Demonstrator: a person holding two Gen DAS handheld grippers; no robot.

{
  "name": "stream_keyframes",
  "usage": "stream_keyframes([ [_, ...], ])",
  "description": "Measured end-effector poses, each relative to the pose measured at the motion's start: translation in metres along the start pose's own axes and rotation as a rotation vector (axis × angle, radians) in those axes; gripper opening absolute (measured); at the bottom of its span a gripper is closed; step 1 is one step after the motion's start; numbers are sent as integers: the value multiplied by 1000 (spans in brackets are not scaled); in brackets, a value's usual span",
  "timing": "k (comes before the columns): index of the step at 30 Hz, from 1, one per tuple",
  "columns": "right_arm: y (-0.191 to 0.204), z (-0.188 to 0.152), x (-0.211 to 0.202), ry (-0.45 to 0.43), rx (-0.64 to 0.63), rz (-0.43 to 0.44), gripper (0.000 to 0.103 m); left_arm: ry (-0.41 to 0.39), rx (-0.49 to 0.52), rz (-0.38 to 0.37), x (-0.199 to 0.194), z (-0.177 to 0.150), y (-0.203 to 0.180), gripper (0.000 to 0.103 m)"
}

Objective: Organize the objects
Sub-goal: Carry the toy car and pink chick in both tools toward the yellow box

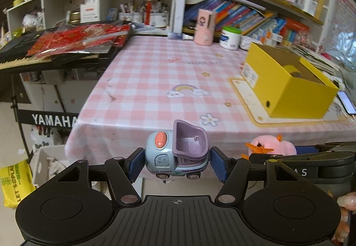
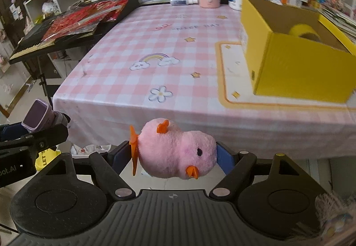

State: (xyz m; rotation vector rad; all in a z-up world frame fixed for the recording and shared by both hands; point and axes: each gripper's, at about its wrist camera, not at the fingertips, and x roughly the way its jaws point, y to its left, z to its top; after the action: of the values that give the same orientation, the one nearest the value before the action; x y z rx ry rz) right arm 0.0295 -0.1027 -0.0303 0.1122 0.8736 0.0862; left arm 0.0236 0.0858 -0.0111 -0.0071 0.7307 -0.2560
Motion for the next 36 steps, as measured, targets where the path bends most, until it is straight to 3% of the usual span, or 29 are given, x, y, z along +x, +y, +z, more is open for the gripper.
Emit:
stream_keyframes([
  [21, -85, -35, -46, -38, 209, -168, 78, 14, 171, -187, 20, 8, -86, 63],
  [36, -144, -10, -46, -53, 254, -217, 78, -7, 199, -227, 47, 36, -134, 63],
])
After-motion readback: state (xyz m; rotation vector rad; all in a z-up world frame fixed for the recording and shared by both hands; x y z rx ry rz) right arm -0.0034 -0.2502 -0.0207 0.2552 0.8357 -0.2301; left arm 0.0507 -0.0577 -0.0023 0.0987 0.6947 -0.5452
